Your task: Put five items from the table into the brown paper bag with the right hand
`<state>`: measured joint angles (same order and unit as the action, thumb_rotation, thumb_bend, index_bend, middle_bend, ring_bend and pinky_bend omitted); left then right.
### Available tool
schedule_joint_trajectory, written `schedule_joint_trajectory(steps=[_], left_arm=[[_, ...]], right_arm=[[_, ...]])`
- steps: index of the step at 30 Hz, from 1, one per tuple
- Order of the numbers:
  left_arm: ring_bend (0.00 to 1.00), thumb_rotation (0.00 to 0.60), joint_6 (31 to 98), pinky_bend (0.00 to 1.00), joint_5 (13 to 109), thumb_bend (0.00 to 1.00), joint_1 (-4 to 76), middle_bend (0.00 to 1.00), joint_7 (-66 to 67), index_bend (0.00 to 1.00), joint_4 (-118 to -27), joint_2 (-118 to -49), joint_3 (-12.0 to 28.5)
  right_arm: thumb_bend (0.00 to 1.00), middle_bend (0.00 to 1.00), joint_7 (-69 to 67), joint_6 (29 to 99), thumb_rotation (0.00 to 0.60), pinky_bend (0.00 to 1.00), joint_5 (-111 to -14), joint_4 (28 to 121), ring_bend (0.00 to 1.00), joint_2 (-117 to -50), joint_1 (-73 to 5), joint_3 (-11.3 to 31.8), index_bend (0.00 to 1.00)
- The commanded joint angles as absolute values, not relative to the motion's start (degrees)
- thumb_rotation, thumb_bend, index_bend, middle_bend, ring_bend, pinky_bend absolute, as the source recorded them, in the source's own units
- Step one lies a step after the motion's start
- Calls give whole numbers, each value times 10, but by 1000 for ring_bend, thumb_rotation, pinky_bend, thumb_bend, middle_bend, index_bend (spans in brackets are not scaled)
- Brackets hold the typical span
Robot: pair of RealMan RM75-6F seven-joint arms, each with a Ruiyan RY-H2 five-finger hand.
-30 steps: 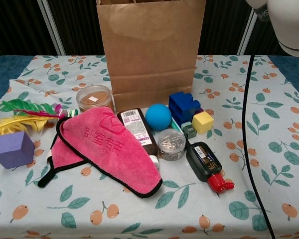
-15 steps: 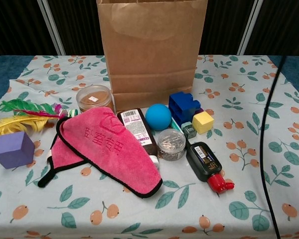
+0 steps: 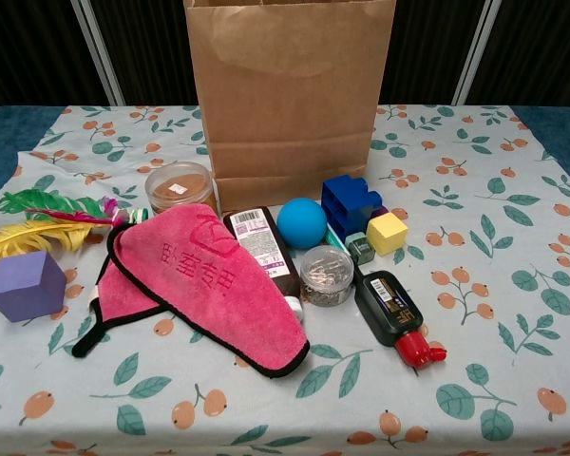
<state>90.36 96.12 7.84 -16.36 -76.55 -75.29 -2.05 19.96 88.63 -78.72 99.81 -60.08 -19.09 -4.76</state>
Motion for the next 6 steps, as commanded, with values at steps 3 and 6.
schedule_joint_trajectory(steps=[3, 6], left_arm=[[27, 455, 902, 69, 962, 0, 78, 67, -154, 88, -759, -751, -23], [28, 453, 904, 69, 962, 0, 79, 67, -151, 88, -756, -753, -20]], right_arm=[[0, 44, 65, 971, 600, 0, -861, 841, 0, -651, -78, -85, 11], [0, 43, 56, 978, 600, 0, -871, 821, 0, -660, -68, -76, 11]])
